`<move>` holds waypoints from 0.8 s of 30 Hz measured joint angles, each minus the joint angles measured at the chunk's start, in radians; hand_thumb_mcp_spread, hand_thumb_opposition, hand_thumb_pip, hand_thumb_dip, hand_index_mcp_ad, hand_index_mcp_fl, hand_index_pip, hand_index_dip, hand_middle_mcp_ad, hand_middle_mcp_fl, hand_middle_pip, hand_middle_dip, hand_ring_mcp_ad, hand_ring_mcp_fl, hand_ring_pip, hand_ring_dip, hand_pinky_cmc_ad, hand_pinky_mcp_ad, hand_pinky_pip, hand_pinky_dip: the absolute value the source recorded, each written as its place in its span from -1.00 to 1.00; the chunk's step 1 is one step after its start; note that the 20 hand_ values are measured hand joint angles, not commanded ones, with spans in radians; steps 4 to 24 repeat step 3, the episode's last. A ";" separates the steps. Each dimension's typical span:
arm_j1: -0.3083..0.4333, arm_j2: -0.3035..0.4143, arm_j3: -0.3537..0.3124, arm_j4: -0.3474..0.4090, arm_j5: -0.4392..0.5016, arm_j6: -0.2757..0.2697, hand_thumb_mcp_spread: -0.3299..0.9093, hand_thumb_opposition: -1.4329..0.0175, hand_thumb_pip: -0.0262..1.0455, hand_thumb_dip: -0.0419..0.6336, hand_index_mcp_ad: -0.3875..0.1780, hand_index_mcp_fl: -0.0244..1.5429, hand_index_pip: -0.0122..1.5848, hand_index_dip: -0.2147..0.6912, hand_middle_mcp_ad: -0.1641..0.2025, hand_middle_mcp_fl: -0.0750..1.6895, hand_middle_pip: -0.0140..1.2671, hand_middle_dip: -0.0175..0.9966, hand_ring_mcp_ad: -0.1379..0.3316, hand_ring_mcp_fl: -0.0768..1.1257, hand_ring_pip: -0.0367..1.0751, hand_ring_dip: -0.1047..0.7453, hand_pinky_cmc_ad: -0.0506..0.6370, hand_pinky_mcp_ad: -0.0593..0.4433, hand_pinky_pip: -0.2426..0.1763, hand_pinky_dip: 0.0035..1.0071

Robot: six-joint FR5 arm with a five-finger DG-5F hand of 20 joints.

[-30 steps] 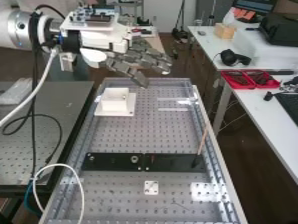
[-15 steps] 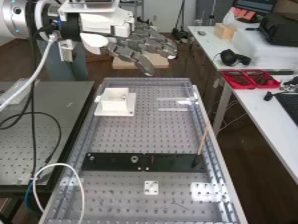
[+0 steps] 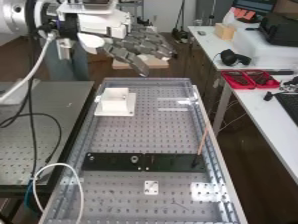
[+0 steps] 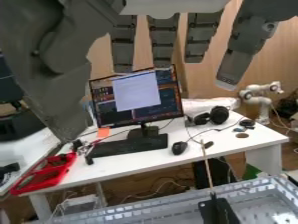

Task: Grab the larger nut and place it in the white container

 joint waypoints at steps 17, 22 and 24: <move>0.012 0.010 -0.011 0.005 0.011 -0.002 -0.12 -0.14 0.37 -0.22 -0.10 -0.96 -0.43 -0.62 0.30 -0.91 -0.77 -0.47 0.20 -0.87 -0.78 -0.49 0.25 0.41 -0.38 0.48; 0.012 0.010 -0.011 0.005 0.011 -0.002 -0.12 -0.14 0.37 -0.22 -0.10 -0.96 -0.43 -0.62 0.30 -0.91 -0.77 -0.47 0.20 -0.87 -0.78 -0.49 0.25 0.41 -0.38 0.48; 0.012 0.010 -0.011 0.005 0.011 -0.002 -0.12 -0.14 0.37 -0.22 -0.10 -0.96 -0.43 -0.62 0.30 -0.91 -0.77 -0.47 0.20 -0.87 -0.78 -0.49 0.25 0.41 -0.38 0.48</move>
